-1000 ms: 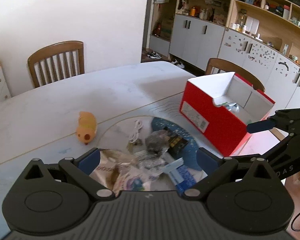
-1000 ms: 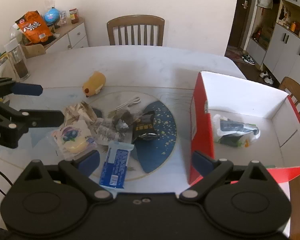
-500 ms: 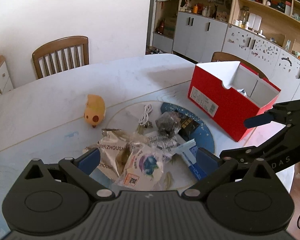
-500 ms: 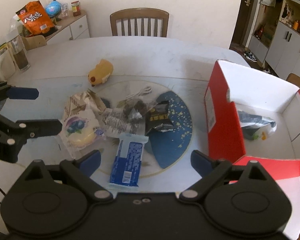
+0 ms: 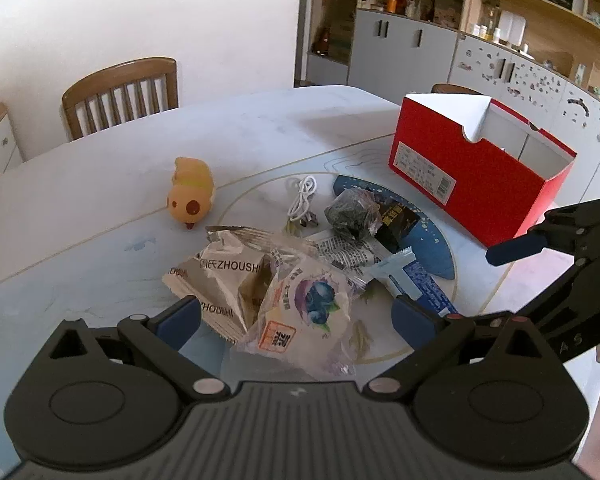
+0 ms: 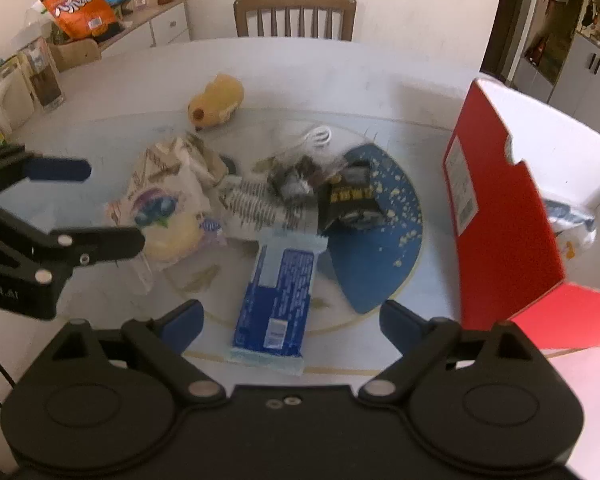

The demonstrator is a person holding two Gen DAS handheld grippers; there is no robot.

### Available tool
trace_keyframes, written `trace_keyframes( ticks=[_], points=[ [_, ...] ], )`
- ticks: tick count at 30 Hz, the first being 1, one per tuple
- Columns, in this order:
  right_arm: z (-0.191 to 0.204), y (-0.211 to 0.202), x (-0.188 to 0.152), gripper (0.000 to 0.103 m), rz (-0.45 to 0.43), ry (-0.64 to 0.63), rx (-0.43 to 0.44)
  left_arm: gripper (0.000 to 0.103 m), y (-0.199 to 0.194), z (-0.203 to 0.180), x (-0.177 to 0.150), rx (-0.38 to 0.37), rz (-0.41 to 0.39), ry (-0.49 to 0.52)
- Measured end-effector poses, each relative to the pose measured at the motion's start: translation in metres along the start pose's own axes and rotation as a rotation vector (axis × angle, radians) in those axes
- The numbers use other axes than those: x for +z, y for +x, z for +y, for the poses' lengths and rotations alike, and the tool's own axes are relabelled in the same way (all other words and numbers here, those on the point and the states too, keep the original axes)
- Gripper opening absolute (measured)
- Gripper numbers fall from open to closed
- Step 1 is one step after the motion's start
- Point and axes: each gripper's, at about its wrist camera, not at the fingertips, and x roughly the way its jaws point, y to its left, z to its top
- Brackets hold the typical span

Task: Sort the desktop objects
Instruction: 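Grasp the blueberry-print bag with the left gripper while the right gripper grasps the blue bar packet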

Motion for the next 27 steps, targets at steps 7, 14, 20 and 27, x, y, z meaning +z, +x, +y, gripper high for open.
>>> trace_keyframes(
  ticks=[7, 14, 20, 27],
  points=[
    [0.002, 0.010, -0.003, 0.092, 0.002, 0.000, -0.013, 0.102, 0.015, -0.002, 0.003, -0.012, -0.004, 0.043],
    [0.006, 0.023, -0.004, 0.089, 0.016, -0.009, -0.007, 0.100, 0.029, -0.008, 0.003, -0.022, -0.004, 0.097],
    [0.006, 0.034, -0.006, 0.083, 0.023, -0.004, -0.022, 0.095, 0.035, -0.010, -0.001, -0.016, -0.001, 0.121],
    [0.006, 0.040, -0.006, 0.079, 0.020, -0.011, -0.027, 0.092, 0.039, -0.011, -0.003, -0.018, -0.010, 0.126]
  ],
)
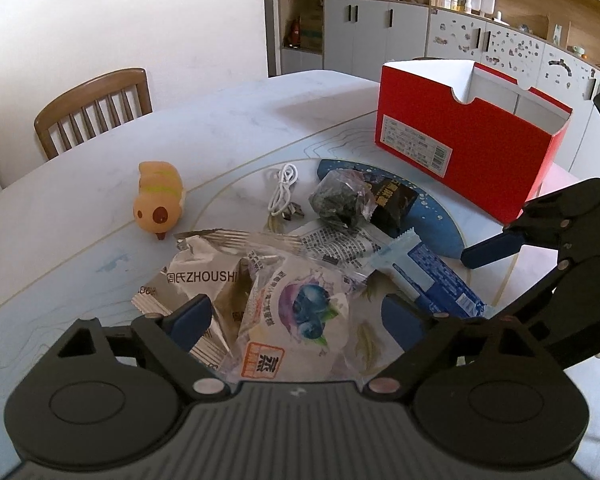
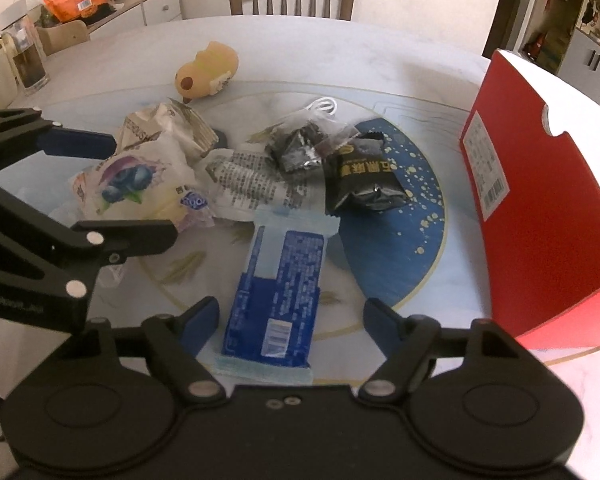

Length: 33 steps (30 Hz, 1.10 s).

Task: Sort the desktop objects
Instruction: 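Grasp the blueberry-print bag with the left gripper while the right gripper grasps the blue bar packet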

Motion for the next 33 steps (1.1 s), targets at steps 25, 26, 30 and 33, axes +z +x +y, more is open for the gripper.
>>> trace_keyframes(
  ticks=[25, 26, 30, 33],
  points=[
    [-0.017, 0.000, -0.002, 0.066, -0.023, 0.021, -0.008, 0.072, 0.010, -0.015, -0.011, 0.038, -0.009, 0.140],
    [-0.017, -0.001, -0.002, 0.066, -0.024, 0.022, -0.008, 0.069, 0.010, -0.016, -0.012, 0.042, -0.009, 0.145],
    [-0.016, -0.001, -0.002, 0.064, -0.025, 0.023, -0.005, 0.067, 0.011, -0.019, -0.013, 0.059, -0.010, 0.168],
    [-0.015, -0.002, -0.001, 0.055, -0.028, 0.020, -0.010, 0.062, 0.011, -0.019, -0.011, 0.059, -0.009, 0.165]
  ],
)
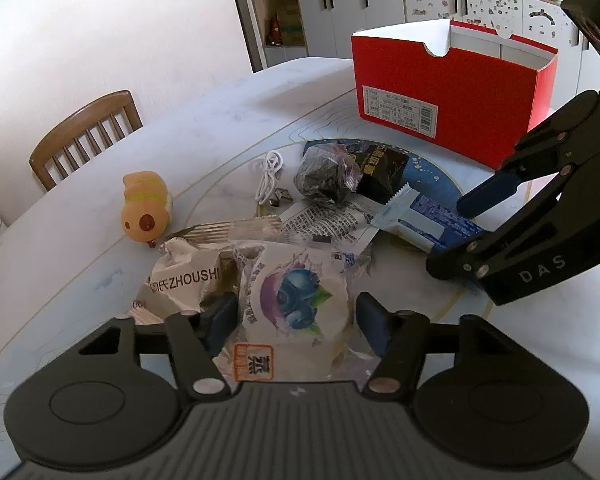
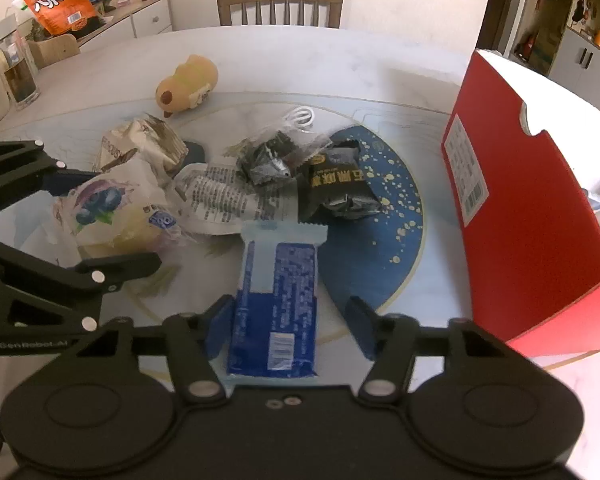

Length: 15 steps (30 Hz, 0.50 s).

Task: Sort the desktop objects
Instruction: 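Grasp the blueberry-print bag with the left gripper while the right gripper grasps the blue bar packet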

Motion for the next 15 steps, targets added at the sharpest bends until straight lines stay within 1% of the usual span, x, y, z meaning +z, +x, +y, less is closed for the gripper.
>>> trace_keyframes(
  ticks=[3, 6, 15],
  points=[
    [0.001, -0.001, 0.002, 0.044, 0.001, -0.001, -0.007, 0.060, 0.000, 0.001, 0.001, -0.004, 0.003, -0.001],
    [0.003, -0.001, 0.004, 0.039, 0.006, -0.006, -0.013, 0.058, -0.001, 0.002, 0.002, -0.007, 0.006, -0.007],
    [0.001, -0.010, 0.004, 0.035, -0.003, -0.010, -0.030, 0.053, -0.013, 0.001, 0.010, -0.019, -0.007, -0.019]
  ],
)
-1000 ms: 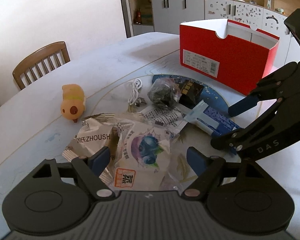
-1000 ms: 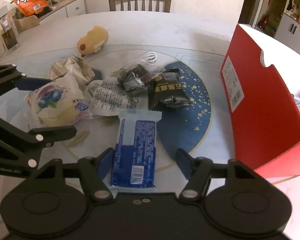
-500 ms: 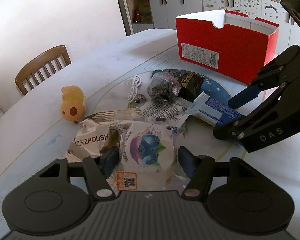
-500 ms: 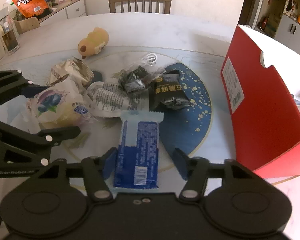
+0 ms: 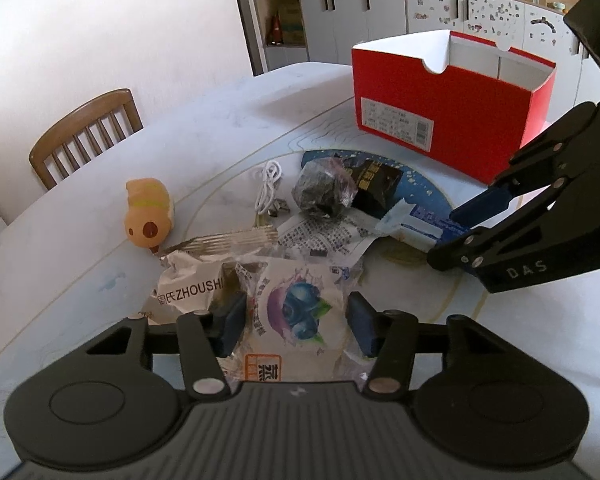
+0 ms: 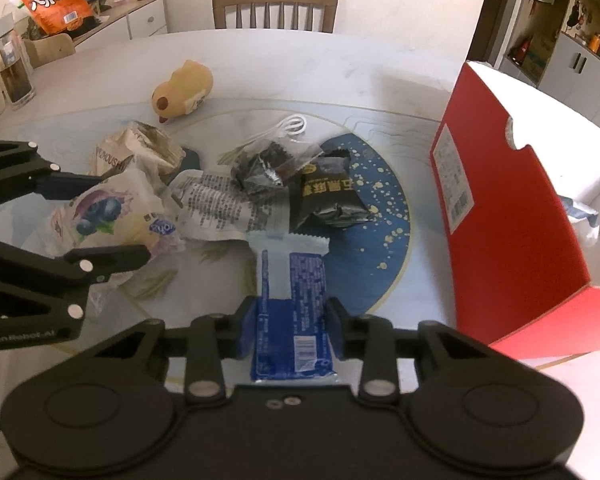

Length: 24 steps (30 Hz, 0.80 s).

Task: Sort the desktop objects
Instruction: 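Grasp the blueberry-print bag with the left gripper while the right gripper grasps the blue bar packet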

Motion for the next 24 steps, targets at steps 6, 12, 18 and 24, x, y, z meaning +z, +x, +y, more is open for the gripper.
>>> trace_keyframes(
  ticks=[6, 12, 18, 24],
  points=[
    [0.000, -0.002, -0.001, 0.035, 0.006, -0.007, 0.009, 0.051, -0.001, -0.001, -0.001, 0.000, 0.005, 0.005],
    [0.001, -0.002, -0.005, 0.035, 0.010, -0.010, 0.008, 0.056, 0.001, -0.007, -0.006, 0.033, -0.011, 0.033],
    [0.002, 0.000, -0.009, 0.038, 0.008, -0.011, 0.001, 0.064, 0.012, -0.012, -0.012, 0.043, 0.018, 0.046],
    [-0.001, 0.001, -0.010, 0.038, -0.001, 0.013, 0.012, 0.061, 0.013, -0.011, -0.012, 0.040, 0.023, 0.028]
  ],
)
